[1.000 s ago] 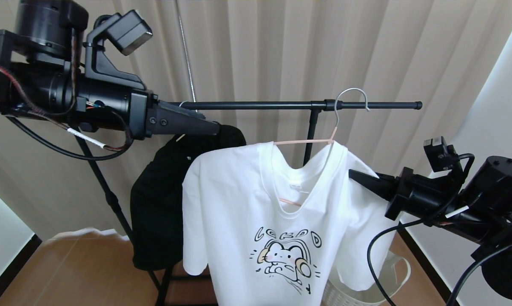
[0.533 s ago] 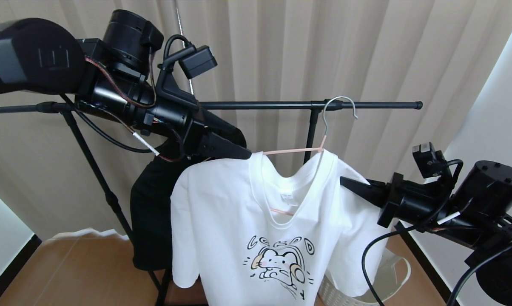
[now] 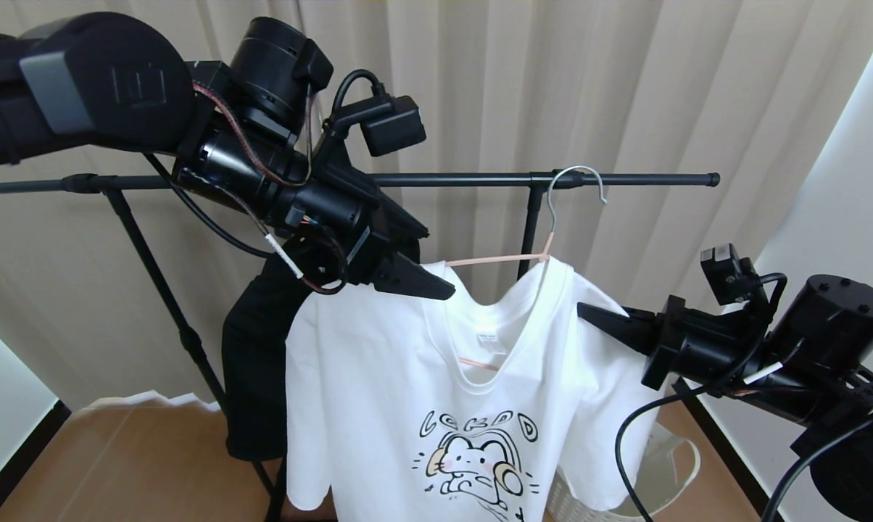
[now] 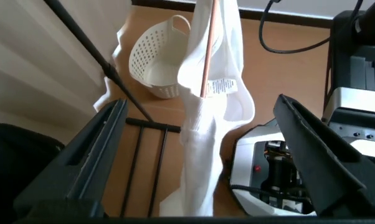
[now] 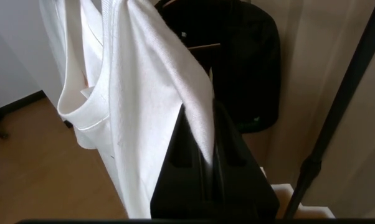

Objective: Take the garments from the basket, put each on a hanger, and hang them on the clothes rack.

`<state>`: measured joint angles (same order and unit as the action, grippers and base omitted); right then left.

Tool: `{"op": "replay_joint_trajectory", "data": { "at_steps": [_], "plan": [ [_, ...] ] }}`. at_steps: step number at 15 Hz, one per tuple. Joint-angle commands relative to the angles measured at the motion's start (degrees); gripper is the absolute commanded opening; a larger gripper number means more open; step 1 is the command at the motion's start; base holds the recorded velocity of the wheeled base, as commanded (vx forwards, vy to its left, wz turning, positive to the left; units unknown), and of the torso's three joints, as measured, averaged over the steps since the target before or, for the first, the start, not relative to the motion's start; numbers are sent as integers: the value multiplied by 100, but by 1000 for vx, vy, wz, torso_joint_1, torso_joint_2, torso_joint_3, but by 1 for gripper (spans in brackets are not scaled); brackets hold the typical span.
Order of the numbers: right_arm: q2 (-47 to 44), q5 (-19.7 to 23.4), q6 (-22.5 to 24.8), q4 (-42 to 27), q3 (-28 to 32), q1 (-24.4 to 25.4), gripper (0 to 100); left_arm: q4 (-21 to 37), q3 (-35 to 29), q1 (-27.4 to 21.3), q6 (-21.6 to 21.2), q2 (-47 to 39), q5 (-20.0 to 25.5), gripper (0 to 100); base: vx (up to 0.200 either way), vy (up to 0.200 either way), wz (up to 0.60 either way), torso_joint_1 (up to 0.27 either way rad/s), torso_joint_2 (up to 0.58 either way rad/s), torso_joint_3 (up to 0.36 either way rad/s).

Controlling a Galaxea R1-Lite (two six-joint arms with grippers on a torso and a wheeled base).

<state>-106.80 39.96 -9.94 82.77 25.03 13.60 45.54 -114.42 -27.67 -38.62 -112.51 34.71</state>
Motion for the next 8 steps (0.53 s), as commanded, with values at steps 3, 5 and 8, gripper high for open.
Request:
{"op": "replay_joint_trajectory", "data": {
  "at_steps": [3, 5, 8],
  "plan": [
    [45, 3, 9, 2, -7, 11, 0, 7, -17, -98, -32, -184, -271, 100, 0, 0, 0, 0, 0, 0],
    [54, 3, 9, 2, -7, 11, 0, -2, -17, -168, -32, -254, -271, 100, 0, 0, 0, 0, 0, 0],
    [63, 3, 71, 2, -15, 19, 0, -2, -17, -256, -14, -324, -271, 100, 0, 0, 0, 0, 0, 0]
  ]
}}
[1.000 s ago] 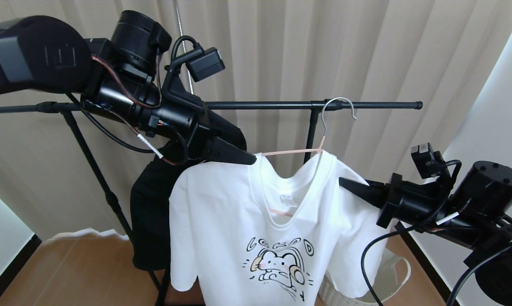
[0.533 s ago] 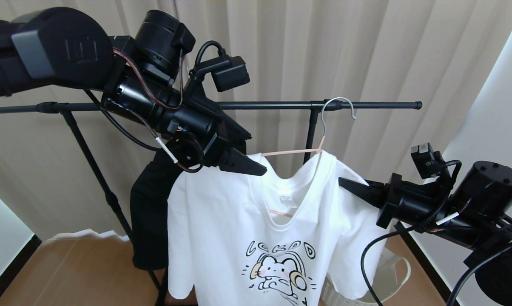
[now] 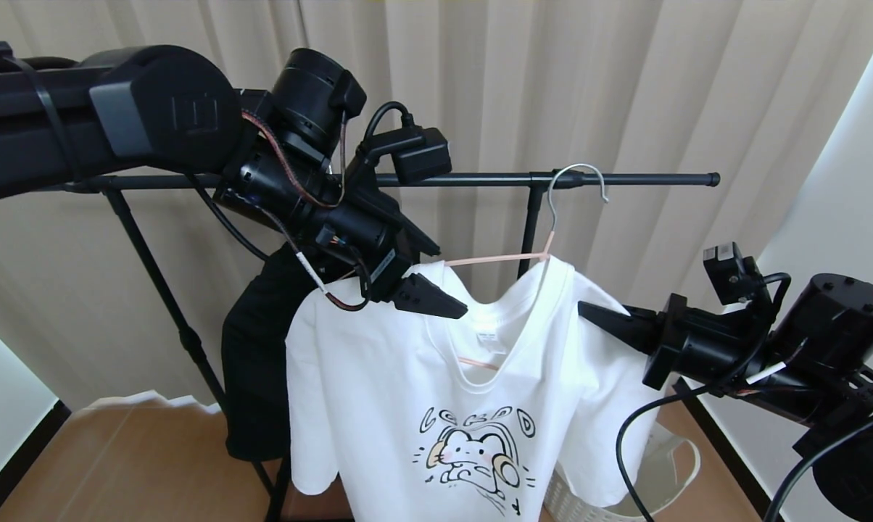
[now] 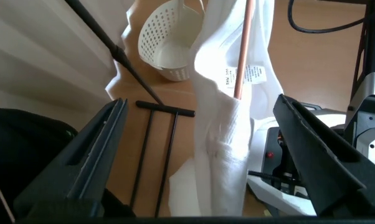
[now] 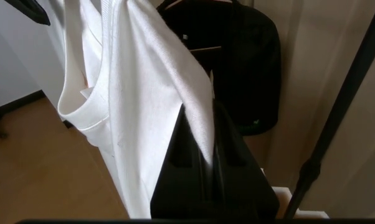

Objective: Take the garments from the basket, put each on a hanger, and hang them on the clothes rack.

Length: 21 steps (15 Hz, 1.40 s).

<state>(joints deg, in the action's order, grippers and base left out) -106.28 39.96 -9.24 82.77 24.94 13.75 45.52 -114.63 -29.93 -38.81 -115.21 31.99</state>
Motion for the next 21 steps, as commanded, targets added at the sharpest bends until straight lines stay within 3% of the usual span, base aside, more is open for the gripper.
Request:
{"op": "replay_joint_trajectory", "data": {
  "at_steps": [1, 9, 10, 21],
  "plan": [
    [28, 3, 1, 2, -7, 5, 0, 1, 4, -39, 6, -80, 0, 100, 0, 0, 0, 0, 0, 0],
    [63, -6, 10, 11, -33, 110, 0, 10, 19, -57, 6, -151, 0, 100, 0, 0, 0, 0, 0, 0],
    [81, -6, 10, 11, -33, 110, 0, 10, 37, -75, -3, -142, 0, 0, 0, 0, 0, 0, 0, 0],
    [459, 3, 212, -68, -112, 101, 0, 10, 46, -66, 14, -71, 27, 0, 0, 0, 0, 0, 0, 0]
  ]
}}
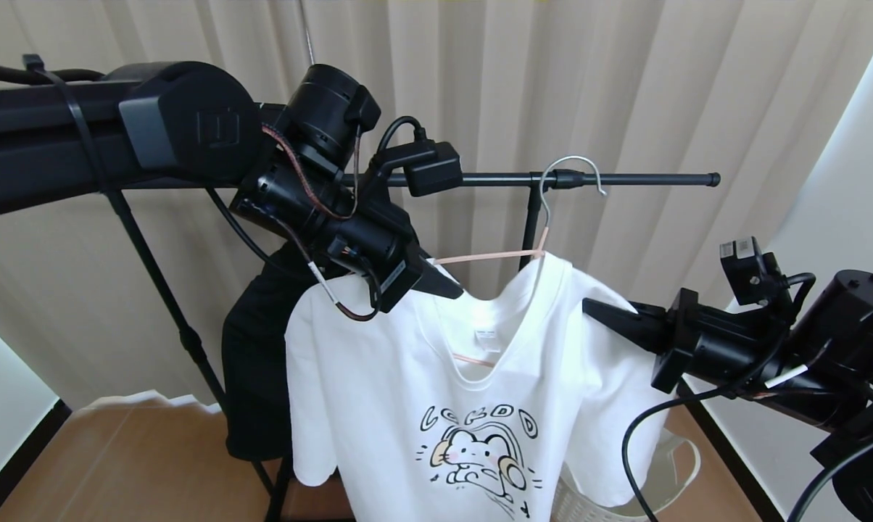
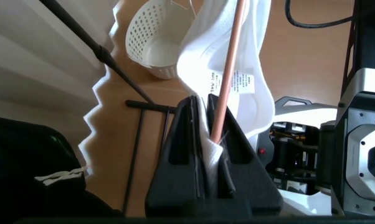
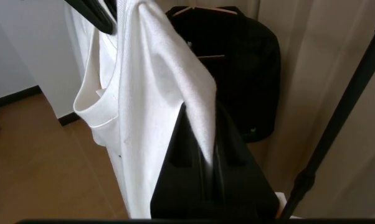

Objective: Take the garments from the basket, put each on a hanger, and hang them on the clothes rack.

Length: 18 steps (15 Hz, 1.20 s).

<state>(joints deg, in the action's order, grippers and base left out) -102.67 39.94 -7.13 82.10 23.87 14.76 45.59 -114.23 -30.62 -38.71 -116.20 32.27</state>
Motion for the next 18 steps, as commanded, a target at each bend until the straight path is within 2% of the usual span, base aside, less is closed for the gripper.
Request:
{"op": "replay_joint_trajectory", "data": {
  "at_steps": [1, 2, 6, 10, 14, 17, 18],
  "plan": [
    [151, 5, 10, -1, -67, 0, 0, -7, -3, 4, 3, 36, 8, 0, 0, 0, 0, 0, 0, 0],
    [151, 5, 10, -1, -75, 0, 100, -7, -3, 4, 38, 71, 8, 0, 0, 0, 0, 0, 0, 0],
    [133, 5, 124, 7, -75, -123, 100, -33, -3, 56, 135, 168, 8, 0, 0, 0, 0, 0, 0, 0],
    [107, 14, 115, 7, 12, -299, 100, -33, 32, 223, 434, 344, 69, 0, 0, 0, 0, 0, 0, 0],
    [80, 14, 115, 7, 74, -360, 100, -94, 401, 443, 548, 722, 280, 0, 0, 0, 0, 0, 0, 0],
    [72, 5, 107, 7, 100, -395, 100, -894, 1385, 707, 548, 1205, 596, 0, 0, 0, 0, 0, 0, 0],
    [63, 5, 115, -1, 100, -395, 100, -1562, 2168, 795, 557, 1521, 675, 0, 0, 0, 0, 0, 0, 0]
  ]
}}
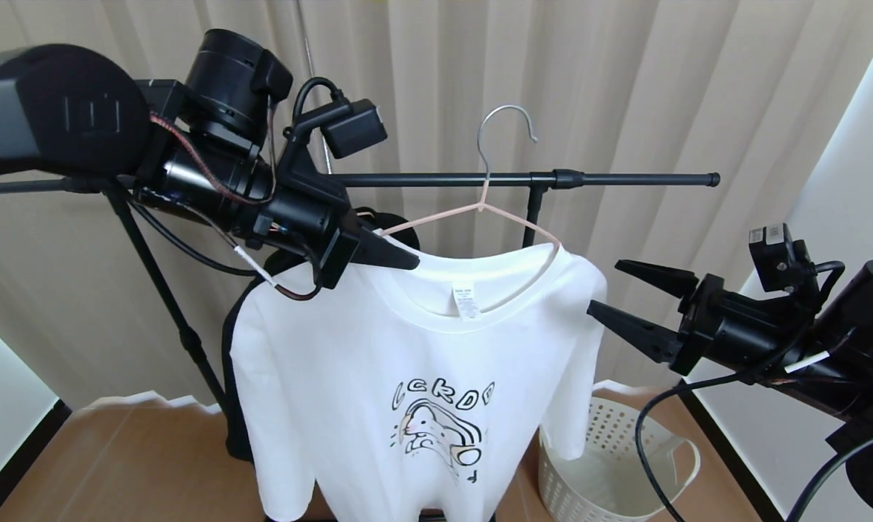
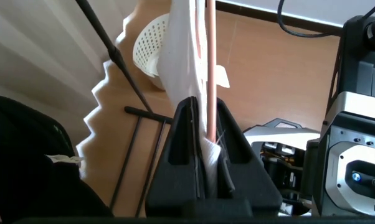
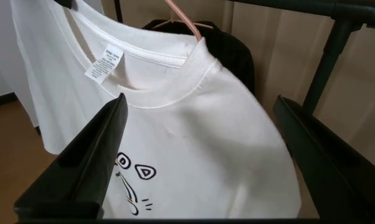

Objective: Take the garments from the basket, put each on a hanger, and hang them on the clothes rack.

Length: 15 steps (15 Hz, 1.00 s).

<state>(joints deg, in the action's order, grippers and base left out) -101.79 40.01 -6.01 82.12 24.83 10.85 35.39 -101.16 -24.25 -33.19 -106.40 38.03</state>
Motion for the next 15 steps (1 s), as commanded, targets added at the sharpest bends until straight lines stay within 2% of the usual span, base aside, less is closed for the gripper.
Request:
{"op": "replay_joint_trajectory", "data": {
  "at_steps": [1, 5, 8, 12, 15],
  "plan": [
    [-34, -2, 3, -3, 4, -4, 100, -999, 1415, 201, 6, 796, 108, 0, 0, 0, 0, 0, 0, 0],
    [-122, -2, 118, -11, -22, -4, 100, -2968, 3427, 289, 59, 1640, 108, 0, 0, 0, 0, 0, 0, 0],
    [-333, -2, 575, -3, -57, -4, 100, -4005, 4341, 289, 358, 2009, 99, 0, 0, 0, 0, 0, 0, 0],
    [-658, -11, 1137, -3, -57, -109, 100, -4664, 5203, 289, 393, 2378, 99, 0, 0, 0, 0, 0, 0, 0],
    [-798, -11, 1287, 6, -49, -127, 100, -4972, 5466, 289, 410, 2484, 108, 0, 0, 0, 0, 0, 0, 0]
  ]
}}
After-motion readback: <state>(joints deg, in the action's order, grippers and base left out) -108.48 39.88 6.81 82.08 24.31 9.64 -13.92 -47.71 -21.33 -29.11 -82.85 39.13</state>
